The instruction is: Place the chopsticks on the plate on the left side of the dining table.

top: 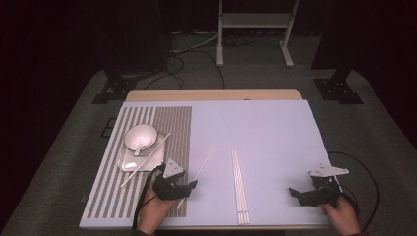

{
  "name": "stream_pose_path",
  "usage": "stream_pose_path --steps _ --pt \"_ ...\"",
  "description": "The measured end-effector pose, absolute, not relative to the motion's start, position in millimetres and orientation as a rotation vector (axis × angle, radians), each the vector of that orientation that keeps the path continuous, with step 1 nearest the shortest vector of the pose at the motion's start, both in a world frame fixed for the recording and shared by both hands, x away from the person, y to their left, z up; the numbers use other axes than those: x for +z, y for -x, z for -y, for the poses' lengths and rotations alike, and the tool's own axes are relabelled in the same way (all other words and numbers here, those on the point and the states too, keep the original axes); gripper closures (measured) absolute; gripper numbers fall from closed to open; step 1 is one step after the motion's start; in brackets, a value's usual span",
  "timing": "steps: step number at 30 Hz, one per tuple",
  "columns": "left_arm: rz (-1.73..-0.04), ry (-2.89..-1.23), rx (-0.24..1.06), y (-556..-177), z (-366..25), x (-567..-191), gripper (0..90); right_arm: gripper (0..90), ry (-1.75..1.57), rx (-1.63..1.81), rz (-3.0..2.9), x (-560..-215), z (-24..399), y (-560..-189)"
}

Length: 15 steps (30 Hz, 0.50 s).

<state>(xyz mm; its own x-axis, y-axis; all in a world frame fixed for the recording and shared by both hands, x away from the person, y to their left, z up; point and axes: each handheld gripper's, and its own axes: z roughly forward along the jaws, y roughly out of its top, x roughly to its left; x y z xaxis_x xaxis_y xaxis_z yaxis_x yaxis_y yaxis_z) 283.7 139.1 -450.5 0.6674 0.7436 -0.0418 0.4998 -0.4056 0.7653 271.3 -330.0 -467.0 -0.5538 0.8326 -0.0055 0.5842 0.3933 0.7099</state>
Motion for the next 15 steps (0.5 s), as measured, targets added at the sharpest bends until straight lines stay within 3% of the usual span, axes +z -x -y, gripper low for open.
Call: stream_pose_path --steps 6,15 --pt "-0.943 -2.093 0.382 -284.3 -135.9 -450.9 57.3 0.0 -1.229 0.952 -2.296 -466.9 330.0 -271.3" --pt "-0.939 -2.128 0.368 -284.9 -129.2 -455.7 64.0 0.0 -1.227 0.952 -2.296 -467.0 330.0 -271.3"
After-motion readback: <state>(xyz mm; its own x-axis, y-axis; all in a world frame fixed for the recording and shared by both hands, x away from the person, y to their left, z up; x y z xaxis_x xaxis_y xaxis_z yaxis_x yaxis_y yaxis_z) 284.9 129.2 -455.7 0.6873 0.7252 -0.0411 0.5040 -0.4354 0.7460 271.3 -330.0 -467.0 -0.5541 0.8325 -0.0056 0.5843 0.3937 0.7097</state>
